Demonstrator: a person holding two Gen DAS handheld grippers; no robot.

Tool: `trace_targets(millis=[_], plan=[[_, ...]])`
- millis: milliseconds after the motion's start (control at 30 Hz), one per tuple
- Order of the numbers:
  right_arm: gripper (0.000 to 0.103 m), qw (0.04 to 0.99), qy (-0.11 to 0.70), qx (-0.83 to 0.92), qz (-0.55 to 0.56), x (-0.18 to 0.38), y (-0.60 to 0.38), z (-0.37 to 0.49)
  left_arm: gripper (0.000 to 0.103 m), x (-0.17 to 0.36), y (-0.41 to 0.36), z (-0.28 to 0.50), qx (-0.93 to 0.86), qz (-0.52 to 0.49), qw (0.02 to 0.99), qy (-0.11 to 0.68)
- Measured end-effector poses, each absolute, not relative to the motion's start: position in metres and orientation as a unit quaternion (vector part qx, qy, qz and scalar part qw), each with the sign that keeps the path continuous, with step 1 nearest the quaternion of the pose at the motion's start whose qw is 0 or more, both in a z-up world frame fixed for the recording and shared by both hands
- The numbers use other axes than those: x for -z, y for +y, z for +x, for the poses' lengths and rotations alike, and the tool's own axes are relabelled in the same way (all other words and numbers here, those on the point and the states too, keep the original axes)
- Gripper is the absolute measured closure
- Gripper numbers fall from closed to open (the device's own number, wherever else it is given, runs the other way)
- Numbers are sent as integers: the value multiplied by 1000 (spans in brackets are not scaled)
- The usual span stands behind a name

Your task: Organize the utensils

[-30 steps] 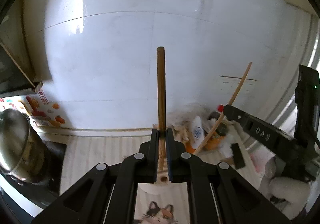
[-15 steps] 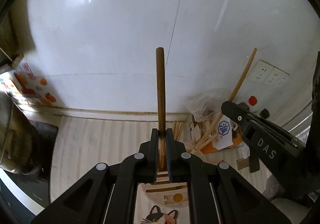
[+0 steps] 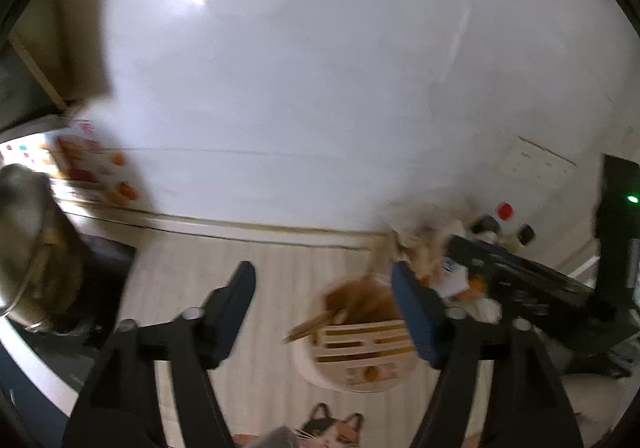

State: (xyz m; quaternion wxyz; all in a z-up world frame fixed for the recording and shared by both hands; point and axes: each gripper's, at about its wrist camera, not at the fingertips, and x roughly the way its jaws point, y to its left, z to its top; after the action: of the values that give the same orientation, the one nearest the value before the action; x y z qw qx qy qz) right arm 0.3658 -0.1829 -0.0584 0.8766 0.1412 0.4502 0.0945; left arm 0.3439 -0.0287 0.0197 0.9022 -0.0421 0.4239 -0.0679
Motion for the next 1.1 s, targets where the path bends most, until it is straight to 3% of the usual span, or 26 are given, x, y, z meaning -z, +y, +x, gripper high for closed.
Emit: trace_targets(millis=[100,133,167,233,333,433,600,800,1100], plan=[[57,883,439,-90,140,46,-190,350,33,-17,-15,335,45,-31,907,418],[56,885,435,-87,138,43,-191,345,27,-14,-11,331,40,-31,908,417],[55,888,431,-83,135,40,-193,339,15,-12,-8,327,37,-31,908,415],[52,897,417,-73,127,33,-196,324,7,-4,-3,320,26,-27,911,411],[47,904,403,-62,126,30,-200,303,0,7,2,309,5,-20,912,409],[40,904,402,-53,132,35,-204,285,0,22,0,298,-14,4,914,407],[4,911,406,-12,78,59,-193,264,0,46,-6,290,-26,20,905,424],[0,917,398,22,25,73,-181,253,0,47,-12,277,-31,21,906,421],[0,931,363,39,20,45,-176,202,0,5,-1,210,-3,7,928,373]])
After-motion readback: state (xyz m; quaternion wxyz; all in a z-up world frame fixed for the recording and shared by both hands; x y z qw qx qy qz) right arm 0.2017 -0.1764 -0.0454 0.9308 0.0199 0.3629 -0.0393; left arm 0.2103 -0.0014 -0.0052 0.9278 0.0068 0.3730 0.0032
